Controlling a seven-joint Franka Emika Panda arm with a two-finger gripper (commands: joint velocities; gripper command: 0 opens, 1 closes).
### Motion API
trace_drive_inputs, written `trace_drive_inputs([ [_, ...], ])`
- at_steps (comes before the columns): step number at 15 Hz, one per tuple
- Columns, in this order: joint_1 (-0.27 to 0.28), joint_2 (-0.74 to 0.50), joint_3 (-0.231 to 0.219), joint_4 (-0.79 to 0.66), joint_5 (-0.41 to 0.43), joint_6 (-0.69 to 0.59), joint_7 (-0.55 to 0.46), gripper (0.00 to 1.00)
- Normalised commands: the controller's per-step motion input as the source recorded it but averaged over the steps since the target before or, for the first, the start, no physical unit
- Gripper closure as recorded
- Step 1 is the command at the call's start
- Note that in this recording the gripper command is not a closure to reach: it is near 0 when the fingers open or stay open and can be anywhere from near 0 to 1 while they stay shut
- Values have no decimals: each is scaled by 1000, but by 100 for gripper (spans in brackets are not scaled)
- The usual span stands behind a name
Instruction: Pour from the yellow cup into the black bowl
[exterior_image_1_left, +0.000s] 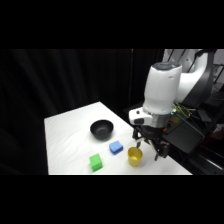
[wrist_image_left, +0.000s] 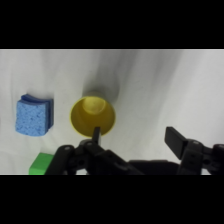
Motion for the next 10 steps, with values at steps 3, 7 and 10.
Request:
trace_drive_inputs([
  [3, 229, 338, -287, 73, -464, 332, 419, 0],
  [7, 267, 218, -319, 107, -282, 183, 263, 0],
  [10, 154, 87, -150, 76, -35, 104, 57, 100],
])
